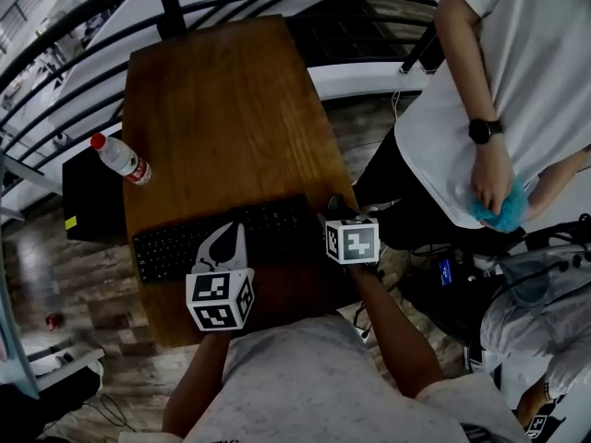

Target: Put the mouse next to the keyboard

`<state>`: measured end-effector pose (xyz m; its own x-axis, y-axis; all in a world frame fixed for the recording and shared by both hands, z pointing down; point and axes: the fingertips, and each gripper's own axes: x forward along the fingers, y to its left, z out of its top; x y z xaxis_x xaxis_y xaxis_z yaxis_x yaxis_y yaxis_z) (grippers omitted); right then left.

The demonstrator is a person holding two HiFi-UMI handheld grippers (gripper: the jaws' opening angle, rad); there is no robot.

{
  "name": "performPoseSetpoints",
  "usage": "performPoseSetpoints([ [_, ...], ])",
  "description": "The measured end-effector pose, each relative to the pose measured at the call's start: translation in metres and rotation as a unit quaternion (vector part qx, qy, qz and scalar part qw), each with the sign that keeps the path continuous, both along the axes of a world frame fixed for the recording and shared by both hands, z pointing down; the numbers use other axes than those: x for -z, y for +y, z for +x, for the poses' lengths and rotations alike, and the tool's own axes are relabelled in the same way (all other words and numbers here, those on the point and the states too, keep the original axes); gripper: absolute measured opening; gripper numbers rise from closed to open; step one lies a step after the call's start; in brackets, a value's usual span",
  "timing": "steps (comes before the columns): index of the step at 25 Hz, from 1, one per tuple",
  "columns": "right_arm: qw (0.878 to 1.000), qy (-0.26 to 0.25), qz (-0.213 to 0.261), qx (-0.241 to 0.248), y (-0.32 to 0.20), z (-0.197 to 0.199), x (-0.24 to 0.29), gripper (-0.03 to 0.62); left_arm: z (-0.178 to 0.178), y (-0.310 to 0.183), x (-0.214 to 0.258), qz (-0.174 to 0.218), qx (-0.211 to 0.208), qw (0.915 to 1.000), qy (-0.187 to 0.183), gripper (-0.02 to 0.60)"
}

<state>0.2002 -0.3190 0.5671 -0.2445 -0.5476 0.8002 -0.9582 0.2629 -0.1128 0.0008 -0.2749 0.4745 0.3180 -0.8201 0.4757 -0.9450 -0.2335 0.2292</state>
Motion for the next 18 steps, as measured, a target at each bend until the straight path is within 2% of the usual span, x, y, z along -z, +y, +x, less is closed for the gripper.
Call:
performPoseSetpoints([
  [12,0.999,0.030,-0.021,-0.009,-0.007,0.000,-0.012,0.249,-0.004,-0.003,-0.007,-0.004,-0.003,1.0000,0.002,-0.005],
  [14,0.999,0.038,-0.016,-0.005,-0.007,0.000,-0.016,0.229,-0.006,-0.002,-0.007,-0.005,-0.003,1.0000,0.002,-0.005],
  [18,0.999,0.040,-0.004,0.007,-0.010,-0.003,-0.018,0.229,-0.011,-0.004,-0.008,-0.008,0.001,1.0000,0.001,-0.005],
])
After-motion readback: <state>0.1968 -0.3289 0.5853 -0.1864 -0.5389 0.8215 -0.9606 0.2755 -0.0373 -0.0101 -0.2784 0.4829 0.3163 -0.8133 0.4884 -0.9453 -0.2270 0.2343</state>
